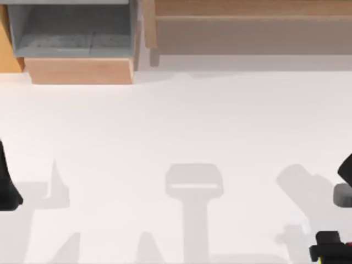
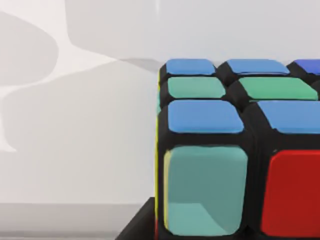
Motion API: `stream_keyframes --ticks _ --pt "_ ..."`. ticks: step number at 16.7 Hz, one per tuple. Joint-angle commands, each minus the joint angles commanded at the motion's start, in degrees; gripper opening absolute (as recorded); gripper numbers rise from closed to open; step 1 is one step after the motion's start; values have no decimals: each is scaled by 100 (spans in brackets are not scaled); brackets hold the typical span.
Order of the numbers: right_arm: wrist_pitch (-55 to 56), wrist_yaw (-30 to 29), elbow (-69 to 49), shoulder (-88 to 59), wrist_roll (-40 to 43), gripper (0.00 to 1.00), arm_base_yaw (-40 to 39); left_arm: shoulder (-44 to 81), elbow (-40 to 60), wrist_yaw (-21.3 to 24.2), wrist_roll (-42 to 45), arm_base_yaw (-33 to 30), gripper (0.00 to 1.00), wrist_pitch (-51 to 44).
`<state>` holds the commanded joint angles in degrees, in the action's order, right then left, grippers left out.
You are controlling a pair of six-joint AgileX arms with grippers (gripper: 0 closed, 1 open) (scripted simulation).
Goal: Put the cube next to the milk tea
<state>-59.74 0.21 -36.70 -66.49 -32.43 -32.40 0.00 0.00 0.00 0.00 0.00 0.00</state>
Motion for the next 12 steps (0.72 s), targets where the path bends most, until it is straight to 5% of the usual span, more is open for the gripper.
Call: stream_keyframes --ticks 3,12 --pt "0 0 0 0 0 0 0 0 0 0 0 0 100 0" --pt "0 0 0 0 0 68 0 0 0 0 0 0 100 0"
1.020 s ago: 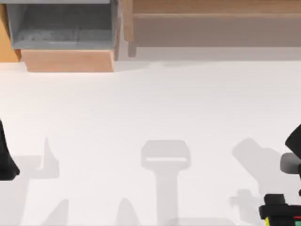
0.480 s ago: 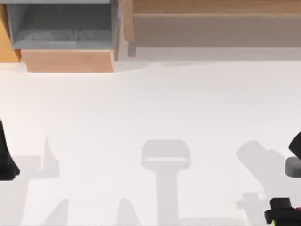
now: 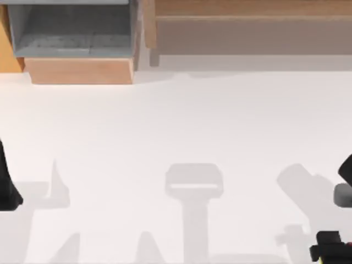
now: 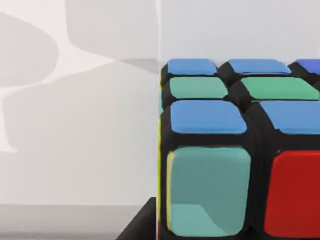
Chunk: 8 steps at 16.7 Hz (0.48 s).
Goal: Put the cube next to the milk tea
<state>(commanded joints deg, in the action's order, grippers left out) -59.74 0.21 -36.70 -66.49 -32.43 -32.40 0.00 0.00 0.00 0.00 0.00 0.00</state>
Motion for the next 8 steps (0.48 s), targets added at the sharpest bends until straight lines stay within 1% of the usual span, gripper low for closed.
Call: stream_keyframes --ticks 4,5,8 --pt "0 0 0 0 0 98 0 0 0 0 0 0 100 0" --pt "0 0 0 0 0 100 0 0 0 0 0 0 100 0" --pt "0 0 0 0 0 100 0 0 0 0 0 0 100 0"
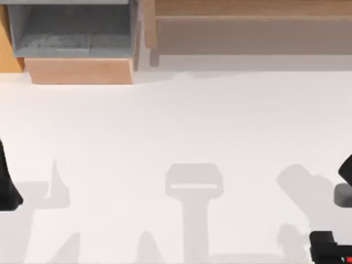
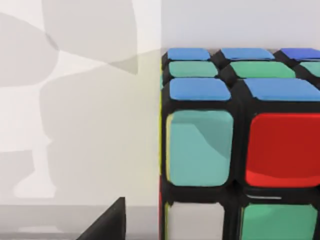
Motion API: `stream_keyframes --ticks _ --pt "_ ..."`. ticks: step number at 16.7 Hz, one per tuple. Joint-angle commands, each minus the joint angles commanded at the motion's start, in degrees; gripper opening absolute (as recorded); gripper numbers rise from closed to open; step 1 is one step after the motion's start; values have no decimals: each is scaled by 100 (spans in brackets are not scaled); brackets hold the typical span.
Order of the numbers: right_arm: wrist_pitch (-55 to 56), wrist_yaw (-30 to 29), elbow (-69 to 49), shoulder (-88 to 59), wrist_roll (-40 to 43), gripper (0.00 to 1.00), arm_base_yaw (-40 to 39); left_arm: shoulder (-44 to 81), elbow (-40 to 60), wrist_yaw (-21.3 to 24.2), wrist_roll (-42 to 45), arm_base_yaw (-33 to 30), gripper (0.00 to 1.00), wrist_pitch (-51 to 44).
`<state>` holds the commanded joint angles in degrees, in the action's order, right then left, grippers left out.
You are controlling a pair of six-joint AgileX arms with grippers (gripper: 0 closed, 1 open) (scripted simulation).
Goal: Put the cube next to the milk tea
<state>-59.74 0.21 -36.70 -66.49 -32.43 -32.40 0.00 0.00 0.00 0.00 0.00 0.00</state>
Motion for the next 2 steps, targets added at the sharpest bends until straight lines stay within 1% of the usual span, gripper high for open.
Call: stream_keyframes --ticks 2 --pt "0 0 0 0 0 100 0 0 0 0 0 0 100 0"
